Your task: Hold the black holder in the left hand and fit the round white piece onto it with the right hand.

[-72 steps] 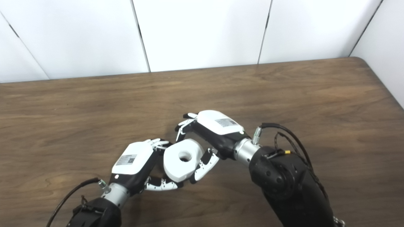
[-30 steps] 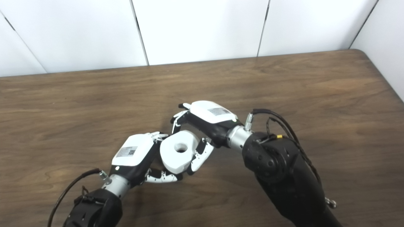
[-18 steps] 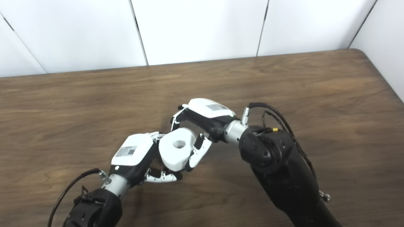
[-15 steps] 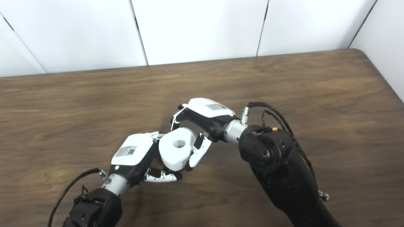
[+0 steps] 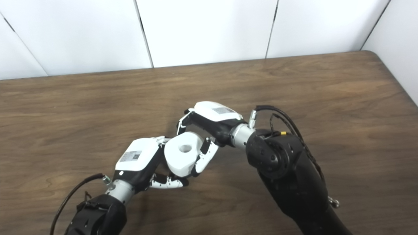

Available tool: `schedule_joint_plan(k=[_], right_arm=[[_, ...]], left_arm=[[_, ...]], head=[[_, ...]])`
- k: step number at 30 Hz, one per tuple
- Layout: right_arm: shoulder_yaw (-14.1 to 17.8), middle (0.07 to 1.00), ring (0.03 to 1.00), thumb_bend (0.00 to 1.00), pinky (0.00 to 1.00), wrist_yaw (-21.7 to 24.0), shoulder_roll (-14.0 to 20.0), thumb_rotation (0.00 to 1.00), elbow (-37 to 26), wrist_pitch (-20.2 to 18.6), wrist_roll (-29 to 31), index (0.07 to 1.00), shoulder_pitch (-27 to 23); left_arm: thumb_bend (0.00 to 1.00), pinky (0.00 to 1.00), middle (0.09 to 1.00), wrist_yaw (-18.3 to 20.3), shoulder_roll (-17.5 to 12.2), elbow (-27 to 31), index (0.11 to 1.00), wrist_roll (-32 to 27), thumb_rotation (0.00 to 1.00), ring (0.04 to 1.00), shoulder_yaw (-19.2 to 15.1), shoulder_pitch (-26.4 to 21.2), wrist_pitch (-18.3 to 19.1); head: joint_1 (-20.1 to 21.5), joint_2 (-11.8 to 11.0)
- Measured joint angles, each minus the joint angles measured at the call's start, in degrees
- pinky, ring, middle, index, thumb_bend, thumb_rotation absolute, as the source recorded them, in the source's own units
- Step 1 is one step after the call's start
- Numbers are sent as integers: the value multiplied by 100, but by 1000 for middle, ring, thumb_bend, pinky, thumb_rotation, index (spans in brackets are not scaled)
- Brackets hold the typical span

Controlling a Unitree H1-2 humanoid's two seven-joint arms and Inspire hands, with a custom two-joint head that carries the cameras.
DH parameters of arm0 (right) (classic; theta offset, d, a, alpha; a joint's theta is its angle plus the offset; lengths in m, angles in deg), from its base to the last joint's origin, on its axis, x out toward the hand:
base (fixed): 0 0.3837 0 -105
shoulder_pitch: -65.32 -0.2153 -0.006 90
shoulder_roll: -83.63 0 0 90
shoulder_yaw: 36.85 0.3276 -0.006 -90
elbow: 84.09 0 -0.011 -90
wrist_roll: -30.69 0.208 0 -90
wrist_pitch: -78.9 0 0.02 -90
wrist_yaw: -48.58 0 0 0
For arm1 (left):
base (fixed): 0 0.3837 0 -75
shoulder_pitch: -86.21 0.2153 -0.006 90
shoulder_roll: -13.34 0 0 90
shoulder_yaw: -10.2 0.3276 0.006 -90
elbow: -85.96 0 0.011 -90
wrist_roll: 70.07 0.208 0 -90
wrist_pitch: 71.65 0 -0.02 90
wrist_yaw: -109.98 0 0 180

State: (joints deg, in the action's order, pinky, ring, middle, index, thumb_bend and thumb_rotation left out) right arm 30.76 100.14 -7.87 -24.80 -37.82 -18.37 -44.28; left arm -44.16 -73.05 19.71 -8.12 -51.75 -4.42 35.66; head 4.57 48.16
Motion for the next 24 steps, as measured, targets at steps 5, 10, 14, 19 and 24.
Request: schedule_joint_plan(k=[5,10,14,19,24], right_arm=[[-124,876,992,930,980,48,107,256,0,15,-63,678,-92],[-276,929,1000,1000,952,94,355,312,59,19,-147,791,-139],[-374,947,1000,1000,990,236,364,330,44,18,-145,817,-162],[-449,961,1000,1000,1000,476,361,357,14,11,-151,828,-164],[-443,956,1000,1000,1000,540,363,361,12,7,-283,829,-179]], left_arm=[[508,890,833,38,3,2,493,2,69,888,1,-12,8],[508,884,833,99,4,17,493,2,69,882,1,-27,11],[508,880,833,102,4,15,493,12,69,878,1,-37,9],[508,878,835,125,11,15,493,47,69,874,6,-54,10],[508,878,834,131,19,15,493,54,68,871,4,-53,9]], head=[[0,9],[-9,0],[-35,-18],[-53,-35],[-53,-53]])
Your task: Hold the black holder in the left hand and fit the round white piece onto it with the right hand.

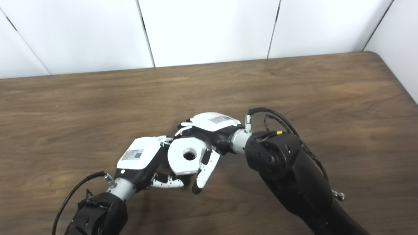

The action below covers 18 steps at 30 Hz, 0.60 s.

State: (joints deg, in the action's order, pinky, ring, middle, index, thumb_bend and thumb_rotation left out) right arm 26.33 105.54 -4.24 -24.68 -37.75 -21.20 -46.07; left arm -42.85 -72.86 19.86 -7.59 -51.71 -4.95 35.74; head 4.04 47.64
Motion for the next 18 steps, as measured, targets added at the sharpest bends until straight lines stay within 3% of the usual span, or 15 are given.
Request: schedule_joint_plan(k=[18], right_arm=[[198,951,1000,1000,1000,345,-80,366,-26,-7,-160,839,6]], left_arm=[[508,877,838,0,8,-7,494,-2,69,875,0,0,-4]], head=[[-18,-18]])
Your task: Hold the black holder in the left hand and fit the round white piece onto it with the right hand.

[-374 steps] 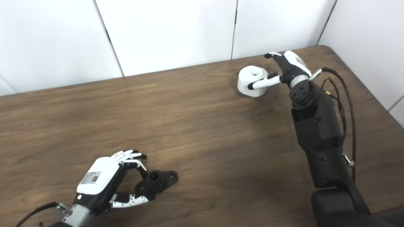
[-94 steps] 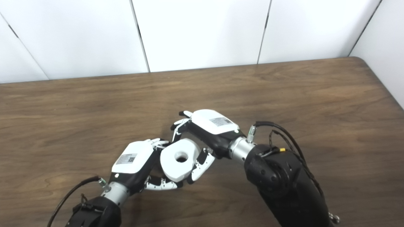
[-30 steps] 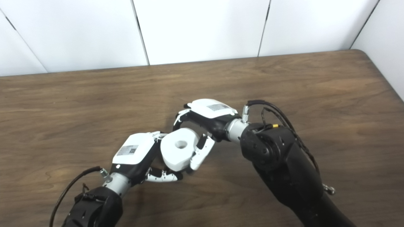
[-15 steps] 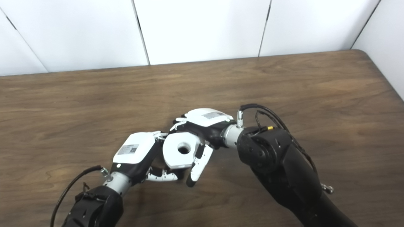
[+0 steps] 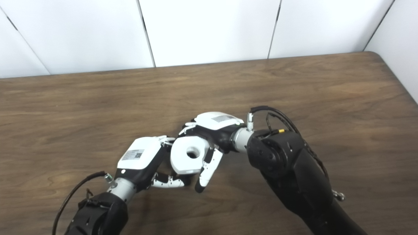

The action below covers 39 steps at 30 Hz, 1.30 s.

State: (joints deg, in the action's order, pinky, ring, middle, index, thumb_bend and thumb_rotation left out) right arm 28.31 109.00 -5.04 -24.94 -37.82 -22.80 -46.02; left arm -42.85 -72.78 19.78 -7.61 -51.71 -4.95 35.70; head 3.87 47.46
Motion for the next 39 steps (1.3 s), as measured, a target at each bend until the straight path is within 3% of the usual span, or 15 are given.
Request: schedule_joint_plan(k=[15,26,39], right_arm=[[142,953,1000,1000,1000,170,-85,418,2,-5,-19,864,-17],[316,952,1000,1000,1000,507,-217,418,-162,-5,-116,874,-307],[433,956,1000,1000,1000,558,-266,424,-339,-4,-83,888,-593]], left_arm=[[509,882,837,0,58,-36,493,3,68,877,1,-9,-1],[509,879,835,0,131,-103,493,34,69,878,6,-50,-14],[508,879,836,0,162,-178,493,42,68,877,43,-146,-23]], head=[[-26,-44],[-53,-53],[-88,-70]])
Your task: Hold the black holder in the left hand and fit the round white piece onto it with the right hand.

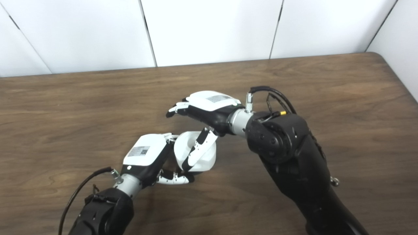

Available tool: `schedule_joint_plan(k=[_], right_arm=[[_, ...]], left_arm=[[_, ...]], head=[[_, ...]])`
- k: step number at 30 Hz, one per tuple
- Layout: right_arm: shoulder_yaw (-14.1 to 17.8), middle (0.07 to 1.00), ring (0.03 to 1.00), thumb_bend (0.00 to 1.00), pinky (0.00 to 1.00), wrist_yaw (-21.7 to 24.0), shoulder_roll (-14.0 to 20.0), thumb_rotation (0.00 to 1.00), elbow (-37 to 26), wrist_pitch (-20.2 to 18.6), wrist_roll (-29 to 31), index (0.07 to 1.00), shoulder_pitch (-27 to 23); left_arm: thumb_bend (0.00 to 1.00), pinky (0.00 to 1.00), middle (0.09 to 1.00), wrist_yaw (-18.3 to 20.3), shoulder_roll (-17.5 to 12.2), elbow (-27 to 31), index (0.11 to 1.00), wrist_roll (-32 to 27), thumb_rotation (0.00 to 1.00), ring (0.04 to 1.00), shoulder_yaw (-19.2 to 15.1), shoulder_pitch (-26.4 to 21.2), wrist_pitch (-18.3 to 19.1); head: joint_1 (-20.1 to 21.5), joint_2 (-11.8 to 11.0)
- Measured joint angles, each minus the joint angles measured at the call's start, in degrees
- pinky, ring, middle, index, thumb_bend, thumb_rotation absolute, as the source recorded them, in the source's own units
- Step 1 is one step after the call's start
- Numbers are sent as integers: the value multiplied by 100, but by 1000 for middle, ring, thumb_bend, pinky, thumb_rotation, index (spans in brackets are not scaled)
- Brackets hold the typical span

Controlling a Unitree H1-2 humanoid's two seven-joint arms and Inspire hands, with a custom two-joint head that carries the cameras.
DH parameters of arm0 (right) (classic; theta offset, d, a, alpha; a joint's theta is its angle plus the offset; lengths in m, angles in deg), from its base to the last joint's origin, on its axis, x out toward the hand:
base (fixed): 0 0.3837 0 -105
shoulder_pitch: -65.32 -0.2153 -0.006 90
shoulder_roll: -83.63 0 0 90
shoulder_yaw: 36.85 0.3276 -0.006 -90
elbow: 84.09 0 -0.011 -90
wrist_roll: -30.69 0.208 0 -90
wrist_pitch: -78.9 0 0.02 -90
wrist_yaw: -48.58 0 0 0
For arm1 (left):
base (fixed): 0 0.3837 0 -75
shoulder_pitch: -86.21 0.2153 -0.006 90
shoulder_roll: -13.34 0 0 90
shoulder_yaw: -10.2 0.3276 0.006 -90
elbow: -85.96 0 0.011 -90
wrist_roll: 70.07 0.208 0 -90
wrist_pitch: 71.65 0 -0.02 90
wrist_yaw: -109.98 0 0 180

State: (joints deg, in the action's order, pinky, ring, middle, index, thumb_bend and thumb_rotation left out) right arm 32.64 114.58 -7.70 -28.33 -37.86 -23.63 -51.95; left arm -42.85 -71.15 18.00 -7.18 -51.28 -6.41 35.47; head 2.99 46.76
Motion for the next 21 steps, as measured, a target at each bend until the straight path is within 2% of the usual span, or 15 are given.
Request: schedule_joint_plan(k=[5,10,21], right_arm=[[126,958,1000,1000,1000,24,-1,436,-75,0,7,892,-62],[437,968,1000,1000,992,33,-35,439,-270,0,211,902,-364],[749,958,1000,1000,970,34,-22,456,-353,0,406,898,-623]], left_arm=[[508,873,833,0,15,-12,493,-2,68,873,-1,-3,1],[509,868,828,-15,14,-38,493,-1,68,872,-1,-17,-9],[510,861,829,-53,12,-66,493,-97,68,863,-50,-17,-35]], head=[[-9,-9],[-9,-26],[-44,-35]])
